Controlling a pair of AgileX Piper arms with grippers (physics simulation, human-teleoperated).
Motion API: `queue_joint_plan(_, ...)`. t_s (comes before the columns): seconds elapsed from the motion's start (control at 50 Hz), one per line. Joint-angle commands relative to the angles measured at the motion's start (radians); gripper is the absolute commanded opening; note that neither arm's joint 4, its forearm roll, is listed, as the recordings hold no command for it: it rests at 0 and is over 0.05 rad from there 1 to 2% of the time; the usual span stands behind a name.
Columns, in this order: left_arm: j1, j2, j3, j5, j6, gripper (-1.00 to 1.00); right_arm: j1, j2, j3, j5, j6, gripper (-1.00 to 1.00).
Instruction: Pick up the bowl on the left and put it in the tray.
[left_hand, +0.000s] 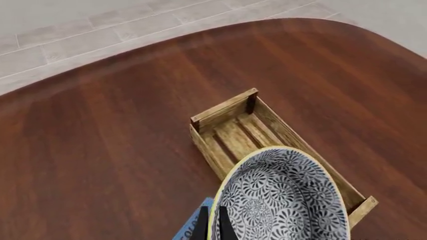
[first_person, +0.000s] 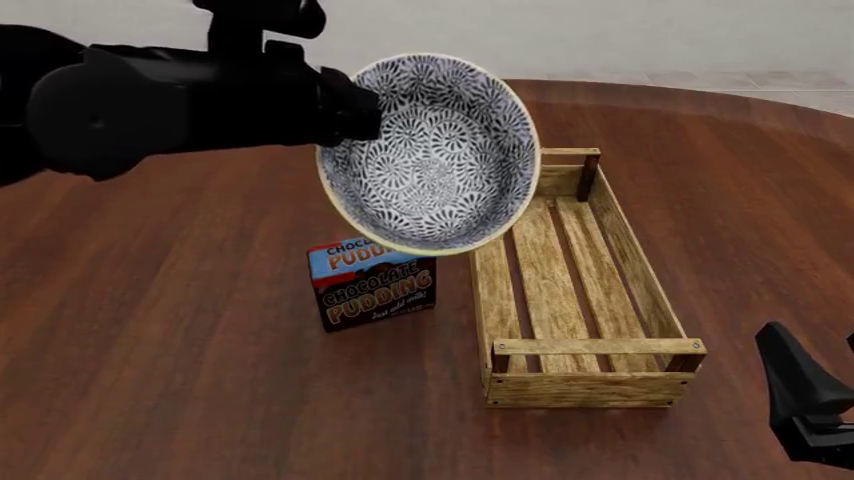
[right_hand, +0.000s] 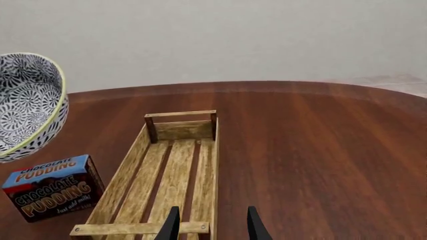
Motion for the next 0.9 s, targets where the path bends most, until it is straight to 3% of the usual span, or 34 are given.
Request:
queue_joint_plan(0.02, -0.024, 0.006, -0.013, -0.003, -0.003, -1.0, 0.0, 0.0, 0.0, 0.002, 0.001, 1.0)
queue_joint_plan(0.38, -0.061, 0.021, -0.049, 0.02, 0.0, -1.0, -0.001, 0.0, 0.0, 0.003, 0.004, 1.0)
queue_joint_plan(0.9, -0.14, 0.072, -0.078, 0.027, -0.068, -1.0, -0.005, 0.0, 0.0, -0.004, 0.001, 1.0)
